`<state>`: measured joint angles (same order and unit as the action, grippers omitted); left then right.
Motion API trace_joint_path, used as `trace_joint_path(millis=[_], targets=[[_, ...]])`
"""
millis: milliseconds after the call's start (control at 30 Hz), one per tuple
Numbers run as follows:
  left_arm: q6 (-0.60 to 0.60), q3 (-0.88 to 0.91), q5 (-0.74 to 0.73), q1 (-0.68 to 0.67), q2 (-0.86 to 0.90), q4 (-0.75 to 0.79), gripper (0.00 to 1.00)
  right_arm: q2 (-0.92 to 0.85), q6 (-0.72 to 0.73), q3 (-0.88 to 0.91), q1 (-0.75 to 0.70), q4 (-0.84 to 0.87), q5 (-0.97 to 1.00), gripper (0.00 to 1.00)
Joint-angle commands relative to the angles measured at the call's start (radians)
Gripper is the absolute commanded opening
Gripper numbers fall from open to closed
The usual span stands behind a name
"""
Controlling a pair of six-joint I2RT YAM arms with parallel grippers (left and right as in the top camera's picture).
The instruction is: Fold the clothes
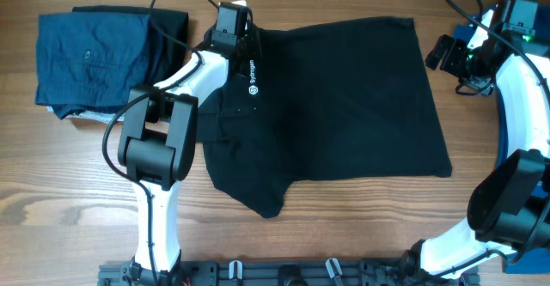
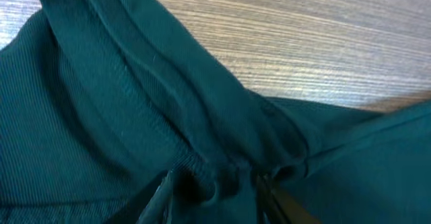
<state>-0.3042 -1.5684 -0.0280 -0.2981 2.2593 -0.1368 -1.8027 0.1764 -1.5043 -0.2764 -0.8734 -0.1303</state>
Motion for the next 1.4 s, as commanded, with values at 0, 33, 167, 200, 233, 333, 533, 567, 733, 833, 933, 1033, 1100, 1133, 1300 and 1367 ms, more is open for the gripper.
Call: trace_joint_path(millis=[0,33,167,200,233,333,533,567,733,833,933,1033,1100,1133,1300,1367], targets=[[0.009,-0.011,-0.008,0.001,-0.034,-0.001,0.39,0.007,-0.017,-0.008,-0.002,0.002,0.006,1.00],[0.009,-0.011,-0.008,0.000,-0.034,-0.003,0.38,0.007,-0.017,-0.008,-0.002,0.002,0.006,1.00],[0.009,-0.011,-0.008,-0.003,-0.034,-0.003,0.36,0.007,-0.017,-0.008,-0.002,0.002,0.006,1.00],[0.009,-0.011,-0.009,-0.003,-0.033,-0.003,0.35,0.007,-0.017,-0.008,-0.002,0.002,0.006,1.00],[0.009,-0.011,-0.008,-0.005,-0.032,-0.003,0.35,0.007,-0.017,-0.008,-0.002,0.002,0.006,1.00],[0.009,-0.011,-0.008,-0.009,-0.024,-0.002,0.35,0.007,-0.017,-0.008,-0.002,0.002,0.006,1.00],[0.010,-0.011,-0.004,-0.007,0.006,0.017,0.35,0.007,-0.017,-0.008,-0.002,0.002,0.006,1.00],[0.010,-0.011,-0.004,-0.005,0.006,0.024,0.33,0.007,-0.017,-0.008,-0.002,0.002,0.006,1.00],[0.010,-0.011,-0.005,-0.003,0.002,0.063,0.14,0.007,-0.017,-0.008,-0.002,0.002,0.006,1.00],[0.010,-0.011,-0.005,-0.003,0.002,0.057,0.20,0.007,-0.017,-0.008,-0.002,0.002,0.006,1.00],[0.010,-0.011,-0.005,-0.003,0.002,0.032,0.26,0.007,-0.017,-0.008,-0.002,0.002,0.006,1.00],[0.010,-0.011,-0.004,-0.006,0.005,0.004,0.27,0.007,-0.017,-0.008,-0.002,0.002,0.005,1.00],[0.010,-0.011,-0.004,-0.006,0.008,-0.003,0.29,0.007,-0.017,-0.008,-0.002,0.002,0.006,1.00],[0.010,-0.011,-0.004,-0.006,0.010,-0.003,0.29,0.007,-0.017,-0.008,-0.002,0.002,0.006,1.00],[0.010,-0.011,-0.004,-0.006,0.011,-0.002,0.29,0.007,-0.017,-0.008,-0.002,0.002,0.006,1.00],[0.010,-0.011,-0.004,-0.006,0.011,-0.003,0.26,0.007,-0.017,-0.008,-0.002,0.002,0.006,1.00]])
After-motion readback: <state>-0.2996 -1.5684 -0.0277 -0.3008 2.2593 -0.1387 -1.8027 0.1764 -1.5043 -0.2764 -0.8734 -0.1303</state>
